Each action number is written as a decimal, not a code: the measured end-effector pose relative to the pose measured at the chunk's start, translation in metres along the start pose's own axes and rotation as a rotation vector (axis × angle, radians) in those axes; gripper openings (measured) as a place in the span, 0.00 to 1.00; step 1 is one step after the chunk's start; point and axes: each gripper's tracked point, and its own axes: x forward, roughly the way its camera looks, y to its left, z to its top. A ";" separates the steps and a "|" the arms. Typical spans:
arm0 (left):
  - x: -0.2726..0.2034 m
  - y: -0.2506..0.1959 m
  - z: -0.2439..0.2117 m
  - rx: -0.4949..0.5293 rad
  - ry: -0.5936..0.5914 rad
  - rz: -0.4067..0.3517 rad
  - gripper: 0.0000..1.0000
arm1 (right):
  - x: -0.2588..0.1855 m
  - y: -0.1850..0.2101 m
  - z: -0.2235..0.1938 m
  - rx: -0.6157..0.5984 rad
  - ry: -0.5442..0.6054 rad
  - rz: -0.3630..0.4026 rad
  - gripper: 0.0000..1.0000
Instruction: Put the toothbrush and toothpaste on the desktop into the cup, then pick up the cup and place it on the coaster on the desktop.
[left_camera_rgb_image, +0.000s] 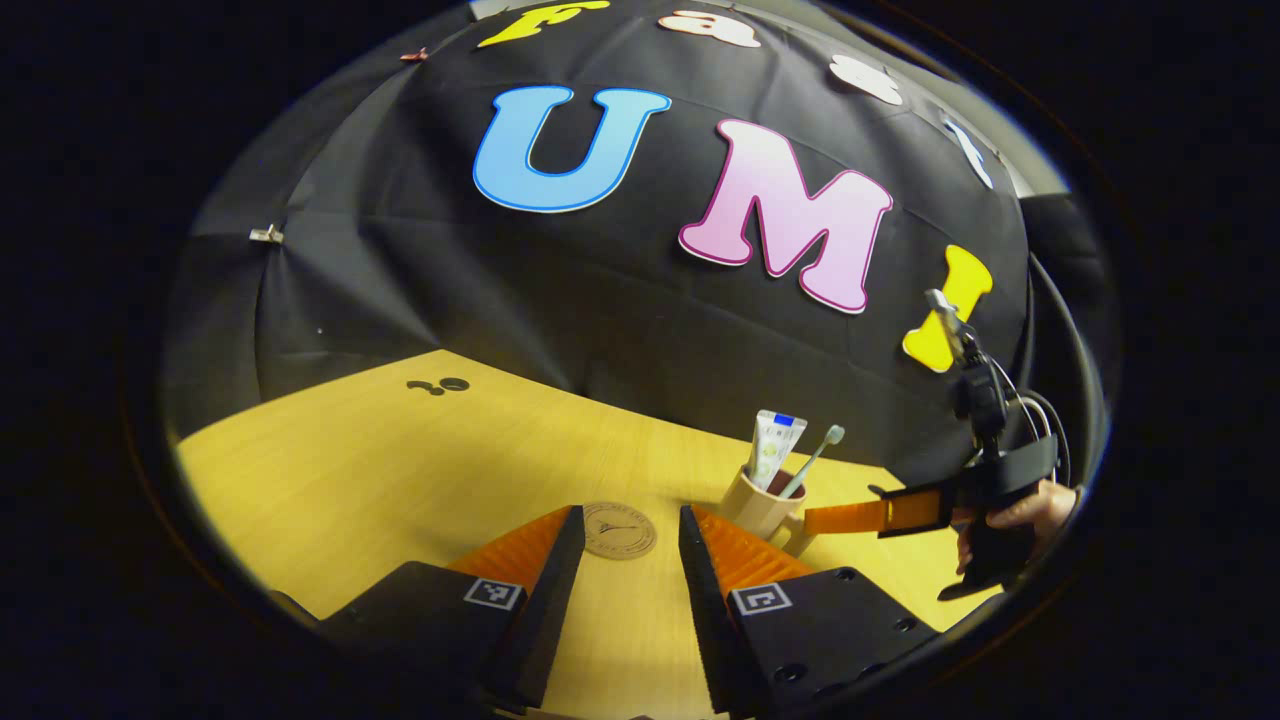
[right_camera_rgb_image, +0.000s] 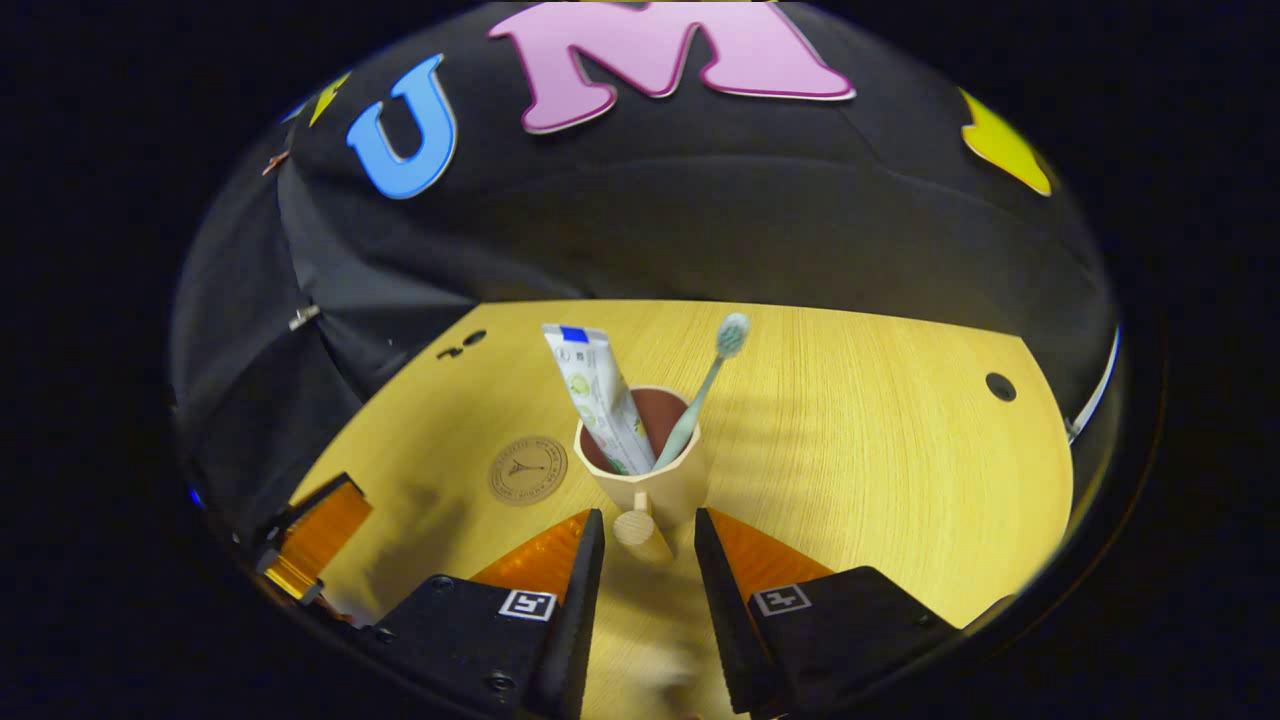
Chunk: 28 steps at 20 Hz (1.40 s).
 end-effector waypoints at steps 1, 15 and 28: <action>-0.007 0.003 -0.003 0.021 0.005 0.004 0.62 | 0.006 0.000 -0.004 -0.031 0.026 -0.018 0.56; -0.044 0.022 -0.033 0.004 0.073 0.023 0.61 | 0.043 -0.002 -0.015 -0.051 0.194 -0.139 0.26; -0.049 0.038 -0.025 -0.013 0.061 0.050 0.61 | 0.034 0.032 0.007 -0.038 0.118 -0.060 0.17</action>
